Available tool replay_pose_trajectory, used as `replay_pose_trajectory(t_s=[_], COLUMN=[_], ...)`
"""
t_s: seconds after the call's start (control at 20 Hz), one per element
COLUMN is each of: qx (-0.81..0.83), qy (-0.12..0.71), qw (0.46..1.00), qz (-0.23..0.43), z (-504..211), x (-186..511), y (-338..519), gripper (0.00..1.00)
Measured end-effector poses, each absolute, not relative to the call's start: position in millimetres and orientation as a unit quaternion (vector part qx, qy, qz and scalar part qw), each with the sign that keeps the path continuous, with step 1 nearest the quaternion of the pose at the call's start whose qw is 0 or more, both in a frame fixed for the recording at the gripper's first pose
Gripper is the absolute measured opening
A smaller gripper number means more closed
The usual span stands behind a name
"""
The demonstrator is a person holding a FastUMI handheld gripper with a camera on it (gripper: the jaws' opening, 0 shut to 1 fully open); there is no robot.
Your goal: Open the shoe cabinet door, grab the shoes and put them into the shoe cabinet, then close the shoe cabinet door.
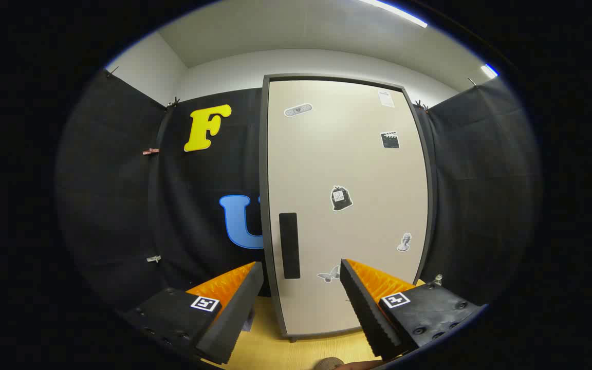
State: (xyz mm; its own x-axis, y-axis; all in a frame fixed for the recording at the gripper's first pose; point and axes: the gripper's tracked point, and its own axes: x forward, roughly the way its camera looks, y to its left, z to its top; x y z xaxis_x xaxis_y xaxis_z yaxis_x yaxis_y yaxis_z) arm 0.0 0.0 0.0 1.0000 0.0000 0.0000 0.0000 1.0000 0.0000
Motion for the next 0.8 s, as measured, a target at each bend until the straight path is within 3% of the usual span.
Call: replay_pose_trajectory(t_s=[0.8], qx=[0.003], qy=[0.008], qw=[1.000], qz=[0.005], z=[-5.2], x=[17.8], y=[0.4], gripper=[0.98])
